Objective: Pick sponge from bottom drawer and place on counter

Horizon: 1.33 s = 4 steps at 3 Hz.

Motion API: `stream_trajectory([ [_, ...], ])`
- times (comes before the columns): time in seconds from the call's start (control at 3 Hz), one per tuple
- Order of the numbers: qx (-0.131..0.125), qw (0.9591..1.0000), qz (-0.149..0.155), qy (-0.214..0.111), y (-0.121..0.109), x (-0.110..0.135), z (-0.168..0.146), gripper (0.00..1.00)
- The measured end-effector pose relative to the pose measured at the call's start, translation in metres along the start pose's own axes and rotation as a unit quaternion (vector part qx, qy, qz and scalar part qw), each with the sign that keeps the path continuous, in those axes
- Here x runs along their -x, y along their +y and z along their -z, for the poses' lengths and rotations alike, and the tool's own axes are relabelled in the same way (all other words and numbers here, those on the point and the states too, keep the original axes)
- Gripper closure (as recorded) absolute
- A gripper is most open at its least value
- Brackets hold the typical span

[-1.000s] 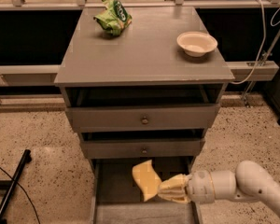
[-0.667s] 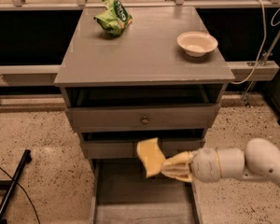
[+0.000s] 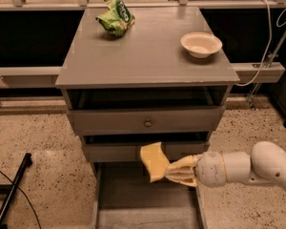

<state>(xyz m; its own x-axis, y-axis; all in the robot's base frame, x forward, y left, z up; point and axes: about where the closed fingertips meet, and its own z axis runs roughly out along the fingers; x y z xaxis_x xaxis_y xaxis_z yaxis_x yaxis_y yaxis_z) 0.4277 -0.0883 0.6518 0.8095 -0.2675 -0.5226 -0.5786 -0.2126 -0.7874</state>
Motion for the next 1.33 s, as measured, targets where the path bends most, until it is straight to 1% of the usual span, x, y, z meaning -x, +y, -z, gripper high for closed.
stream_trajectory([
  [0.33, 0.003, 0.9988, 0.048, -0.005, -0.034, 0.017, 0.013, 1.00],
  [0.67, 0.012, 0.9962, 0.087, 0.000, -0.067, 0.033, 0.028, 1.00],
  [1.0, 0.034, 0.9929, 0.114, 0.006, -0.096, 0.042, 0.035, 1.00],
  [1.33, 0.038, 0.9925, 0.116, 0.007, -0.101, 0.043, 0.034, 1.00],
])
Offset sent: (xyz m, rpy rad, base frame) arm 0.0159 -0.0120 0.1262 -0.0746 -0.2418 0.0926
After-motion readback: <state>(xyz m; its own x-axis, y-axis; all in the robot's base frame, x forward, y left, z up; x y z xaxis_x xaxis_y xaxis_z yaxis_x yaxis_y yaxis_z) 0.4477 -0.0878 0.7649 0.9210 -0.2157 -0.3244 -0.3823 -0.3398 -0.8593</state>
